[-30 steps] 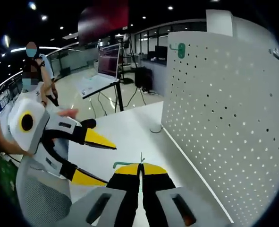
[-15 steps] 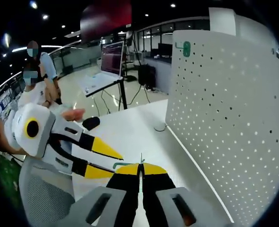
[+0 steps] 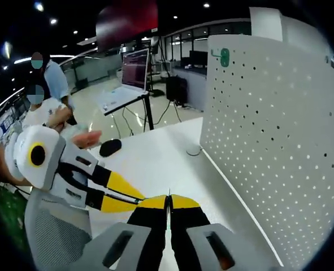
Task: Insert the hook assembly into the mounting plate slot until the hook locks in place.
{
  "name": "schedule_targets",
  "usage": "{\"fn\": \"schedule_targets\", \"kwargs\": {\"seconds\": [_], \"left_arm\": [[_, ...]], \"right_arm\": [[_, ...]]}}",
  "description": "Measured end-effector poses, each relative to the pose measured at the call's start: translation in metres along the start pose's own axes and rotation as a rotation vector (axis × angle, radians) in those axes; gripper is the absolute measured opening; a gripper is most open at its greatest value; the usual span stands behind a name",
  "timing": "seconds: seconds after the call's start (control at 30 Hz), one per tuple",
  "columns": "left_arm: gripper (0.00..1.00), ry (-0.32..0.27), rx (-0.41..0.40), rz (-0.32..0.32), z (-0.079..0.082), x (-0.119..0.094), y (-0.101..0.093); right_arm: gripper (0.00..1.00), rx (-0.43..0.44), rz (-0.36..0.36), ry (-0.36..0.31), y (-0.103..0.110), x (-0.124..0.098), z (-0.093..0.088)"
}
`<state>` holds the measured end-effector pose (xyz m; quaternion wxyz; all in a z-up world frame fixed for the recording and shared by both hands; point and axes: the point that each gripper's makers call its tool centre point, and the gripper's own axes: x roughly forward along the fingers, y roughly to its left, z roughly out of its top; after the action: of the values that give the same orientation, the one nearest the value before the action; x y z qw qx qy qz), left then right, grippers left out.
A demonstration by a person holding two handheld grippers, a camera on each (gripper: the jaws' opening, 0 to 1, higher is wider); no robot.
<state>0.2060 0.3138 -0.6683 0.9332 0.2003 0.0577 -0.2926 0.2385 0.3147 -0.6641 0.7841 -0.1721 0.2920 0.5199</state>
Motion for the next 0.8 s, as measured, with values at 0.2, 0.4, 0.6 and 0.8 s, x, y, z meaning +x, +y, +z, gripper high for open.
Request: {"fn": "schedule_targets", "kwargs": {"seconds": [0.2, 0.4, 0.6, 0.8], "left_arm": [[0.02, -0.003, -0.034, -0.011, 0.003, 0.001, -0.003], [0.01, -0.007, -0.119, -0.019, 0.005, 0.000, -0.003], [0.01, -0.024, -0.214, -0.015, 0.006, 0.000, 0.001], [0.01, -0.020, -0.231, -0.013, 0.007, 0.000, 0.001]], "right_arm": [[0.00, 0.001, 0.000, 0.000, 0.000, 0.000, 0.000], [0.00, 0.016, 0.003, -0.010, 0.000, 0.000, 0.000], [0.00, 0.025, 0.005, -0.043, -0.002, 0.000, 0.004], [0.03, 0.052, 0.005, -0.113, -0.004, -0.008, 0.012]]}}
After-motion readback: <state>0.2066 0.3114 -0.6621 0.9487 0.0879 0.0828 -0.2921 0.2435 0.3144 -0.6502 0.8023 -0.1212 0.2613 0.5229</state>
